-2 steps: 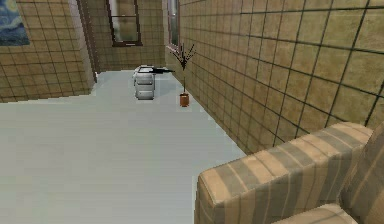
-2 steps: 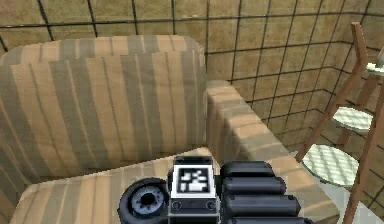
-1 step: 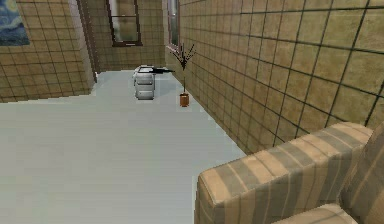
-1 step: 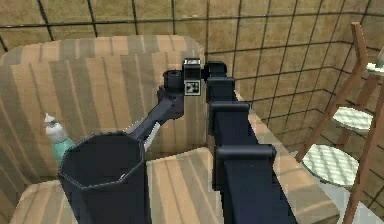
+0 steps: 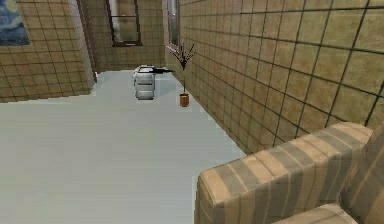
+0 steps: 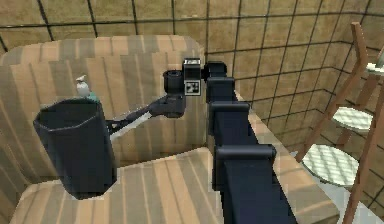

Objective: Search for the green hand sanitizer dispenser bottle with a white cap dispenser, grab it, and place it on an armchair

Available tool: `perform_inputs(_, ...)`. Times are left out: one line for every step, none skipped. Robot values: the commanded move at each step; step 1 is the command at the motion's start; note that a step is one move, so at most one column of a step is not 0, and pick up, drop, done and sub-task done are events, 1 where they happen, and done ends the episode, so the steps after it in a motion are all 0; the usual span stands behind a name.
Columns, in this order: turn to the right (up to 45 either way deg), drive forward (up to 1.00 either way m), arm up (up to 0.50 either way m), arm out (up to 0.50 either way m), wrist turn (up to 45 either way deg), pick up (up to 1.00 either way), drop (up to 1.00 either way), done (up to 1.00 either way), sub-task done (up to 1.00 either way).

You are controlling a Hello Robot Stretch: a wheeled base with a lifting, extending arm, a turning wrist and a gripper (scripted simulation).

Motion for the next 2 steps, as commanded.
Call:
perform_inputs(0.0, 0.00, 0.00, 0.00, 42.0, 0.00, 0.00, 0.00, 0.00)
perform_inputs(0.0, 0.00, -0.18, 0.00, 0.0, 0.00, 0.00, 0.00, 0.00)
